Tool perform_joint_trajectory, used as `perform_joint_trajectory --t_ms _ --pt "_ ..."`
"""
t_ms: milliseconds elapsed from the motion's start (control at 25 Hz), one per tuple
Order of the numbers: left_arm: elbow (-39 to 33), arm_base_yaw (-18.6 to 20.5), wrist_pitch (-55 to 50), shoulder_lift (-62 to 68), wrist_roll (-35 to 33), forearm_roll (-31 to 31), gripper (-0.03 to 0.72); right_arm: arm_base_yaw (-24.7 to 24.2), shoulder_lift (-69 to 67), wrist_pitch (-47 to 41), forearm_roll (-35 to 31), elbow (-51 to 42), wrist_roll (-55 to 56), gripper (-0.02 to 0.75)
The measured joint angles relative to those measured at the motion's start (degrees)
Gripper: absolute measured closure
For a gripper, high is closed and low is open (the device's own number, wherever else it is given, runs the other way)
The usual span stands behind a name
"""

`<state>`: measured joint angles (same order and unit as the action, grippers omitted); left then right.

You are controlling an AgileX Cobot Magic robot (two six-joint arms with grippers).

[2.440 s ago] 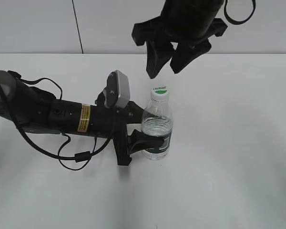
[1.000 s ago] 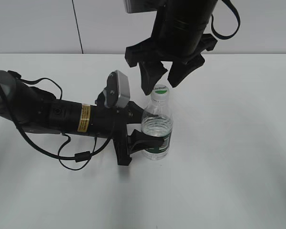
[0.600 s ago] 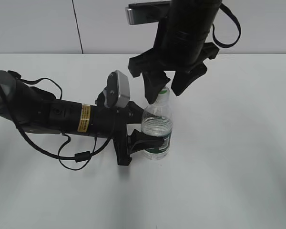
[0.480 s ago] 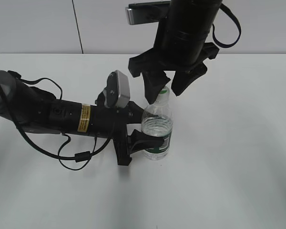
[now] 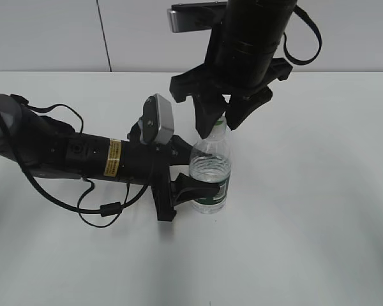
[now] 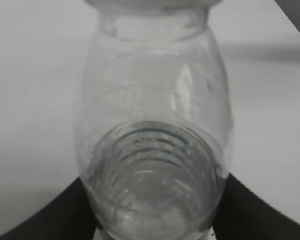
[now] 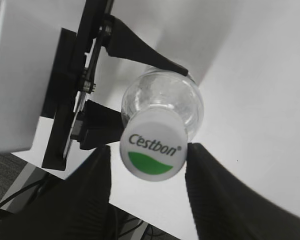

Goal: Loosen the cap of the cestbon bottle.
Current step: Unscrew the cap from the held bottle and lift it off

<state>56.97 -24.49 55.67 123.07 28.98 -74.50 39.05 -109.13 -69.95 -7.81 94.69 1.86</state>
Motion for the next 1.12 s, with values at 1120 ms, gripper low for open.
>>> perform_joint_trajectory --t_ms 1120 --pt "0.2 0.0 -0.3 0.0 0.4 0.1 0.3 0.4 0.1 1.7 6.9 0.2 -72.5 0.437"
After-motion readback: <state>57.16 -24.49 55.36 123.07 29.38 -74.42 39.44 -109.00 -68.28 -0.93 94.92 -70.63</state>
